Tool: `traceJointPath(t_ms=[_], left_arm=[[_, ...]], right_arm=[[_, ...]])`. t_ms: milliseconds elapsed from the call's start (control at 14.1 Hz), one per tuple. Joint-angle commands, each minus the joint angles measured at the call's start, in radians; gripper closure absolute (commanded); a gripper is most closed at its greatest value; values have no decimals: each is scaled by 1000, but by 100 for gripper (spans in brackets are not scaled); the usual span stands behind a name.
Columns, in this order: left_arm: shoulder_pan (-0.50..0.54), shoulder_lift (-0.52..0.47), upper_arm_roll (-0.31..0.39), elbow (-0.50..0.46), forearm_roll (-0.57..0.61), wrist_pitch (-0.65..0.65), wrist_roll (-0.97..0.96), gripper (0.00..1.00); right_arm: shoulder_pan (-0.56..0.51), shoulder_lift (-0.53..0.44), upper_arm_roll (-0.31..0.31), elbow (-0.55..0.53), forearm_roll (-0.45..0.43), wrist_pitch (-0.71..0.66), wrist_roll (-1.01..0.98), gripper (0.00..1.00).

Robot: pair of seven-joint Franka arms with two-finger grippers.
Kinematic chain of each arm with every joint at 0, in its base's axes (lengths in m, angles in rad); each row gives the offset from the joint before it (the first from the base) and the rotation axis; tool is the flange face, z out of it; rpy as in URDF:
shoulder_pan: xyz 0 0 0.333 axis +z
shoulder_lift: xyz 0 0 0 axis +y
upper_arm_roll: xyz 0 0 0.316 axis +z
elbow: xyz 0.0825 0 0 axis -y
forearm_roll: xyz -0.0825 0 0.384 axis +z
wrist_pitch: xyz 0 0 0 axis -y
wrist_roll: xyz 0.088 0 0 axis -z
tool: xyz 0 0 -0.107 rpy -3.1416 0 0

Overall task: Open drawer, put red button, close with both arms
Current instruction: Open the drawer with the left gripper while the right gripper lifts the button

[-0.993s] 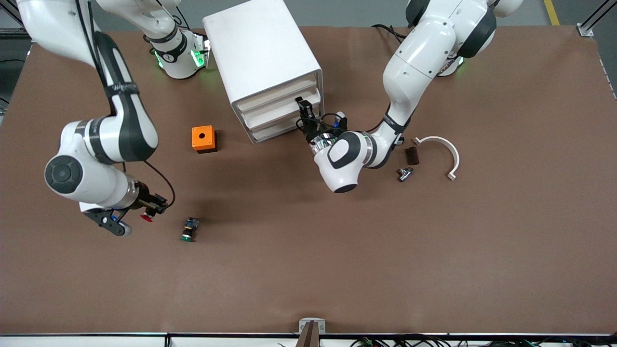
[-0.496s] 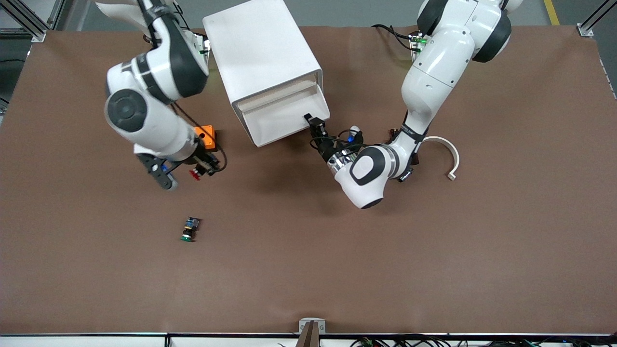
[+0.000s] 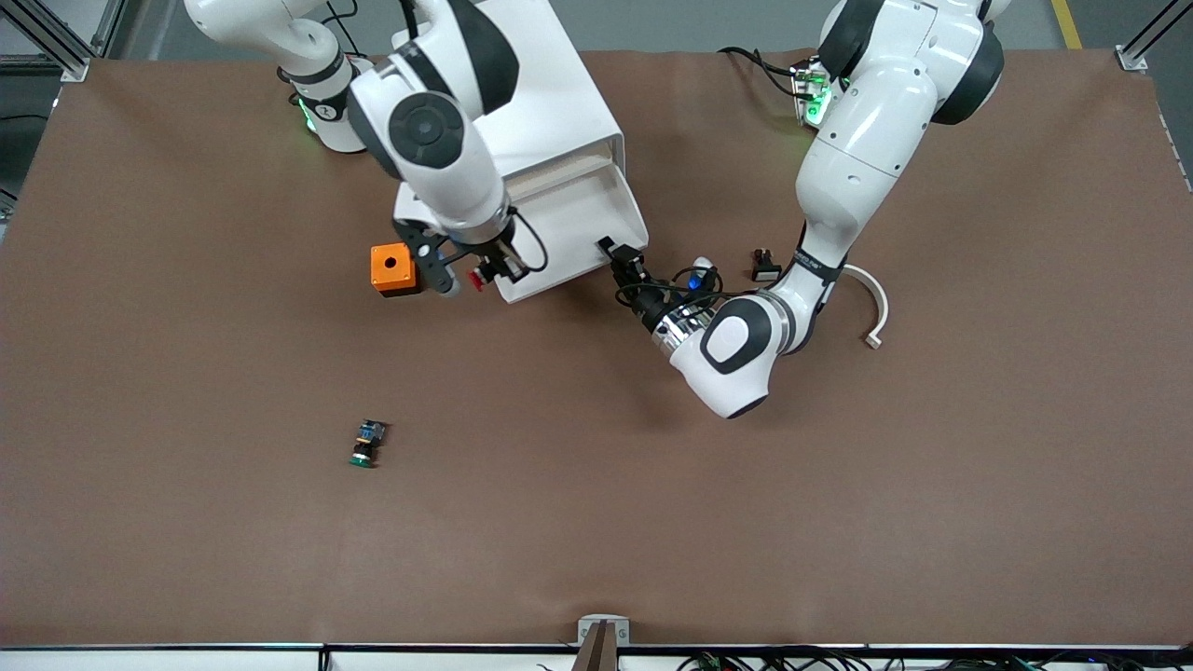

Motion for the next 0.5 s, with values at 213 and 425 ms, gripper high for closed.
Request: traceJointPath(t_ms=[213,425], left_arm=[[7,7,1,17,-9,7,147,19],[27,2,1,20,-9,8,198,0]], right_arm=[[145,-8,-14,-55,13,122,164,100],[185,3,-14,-55,11,129,207,100]])
